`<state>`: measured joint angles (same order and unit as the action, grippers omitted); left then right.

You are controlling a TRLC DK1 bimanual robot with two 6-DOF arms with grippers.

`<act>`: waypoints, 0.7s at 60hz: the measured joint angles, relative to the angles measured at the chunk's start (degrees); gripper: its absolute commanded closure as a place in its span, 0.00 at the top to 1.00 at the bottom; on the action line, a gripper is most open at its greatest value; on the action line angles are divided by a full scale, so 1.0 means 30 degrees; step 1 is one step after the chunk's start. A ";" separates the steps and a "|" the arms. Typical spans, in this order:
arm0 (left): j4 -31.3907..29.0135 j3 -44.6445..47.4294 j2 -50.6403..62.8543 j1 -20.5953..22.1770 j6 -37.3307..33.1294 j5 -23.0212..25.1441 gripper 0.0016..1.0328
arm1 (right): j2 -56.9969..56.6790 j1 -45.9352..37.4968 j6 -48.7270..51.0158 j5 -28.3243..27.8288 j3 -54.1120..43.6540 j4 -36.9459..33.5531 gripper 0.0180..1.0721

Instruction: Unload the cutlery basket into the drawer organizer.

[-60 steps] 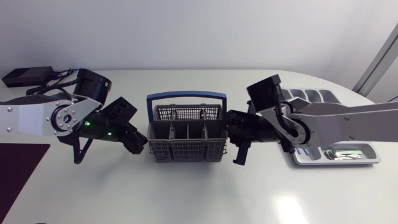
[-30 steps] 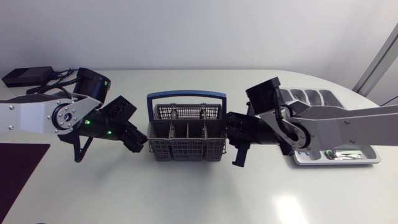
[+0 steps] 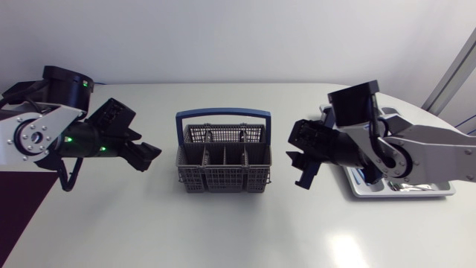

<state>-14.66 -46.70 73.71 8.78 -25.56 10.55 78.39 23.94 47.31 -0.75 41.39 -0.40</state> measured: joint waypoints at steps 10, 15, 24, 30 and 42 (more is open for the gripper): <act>0.0015 0.0393 -0.2484 -0.0503 0.0189 -0.0430 0.96 | -0.2120 -0.1632 -0.0517 0.0066 -0.0721 0.0000 0.96; 0.0131 0.0576 -0.3701 -0.0554 0.0525 -0.0525 0.96 | -0.3242 -0.2266 -0.0765 0.0058 -0.0896 -0.0248 0.96; 0.0000 0.1064 -0.5464 -0.0787 0.0670 -0.0525 0.96 | -0.5064 -0.3366 -0.1654 0.0058 -0.1239 -0.1217 0.96; -0.0313 0.1457 -0.5807 -0.1472 0.0670 -0.0532 0.96 | -0.6965 -0.4226 -0.2259 -0.0204 -0.1953 -0.1610 0.96; 0.0306 0.2390 -0.7876 -0.2390 0.1574 -0.1035 0.96 | -1.0783 -0.5297 -0.3446 -0.0299 -0.3206 -0.1362 0.96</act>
<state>-13.74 -39.53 50.09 1.61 -20.84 7.44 46.04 8.05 36.97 -1.65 31.77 -4.49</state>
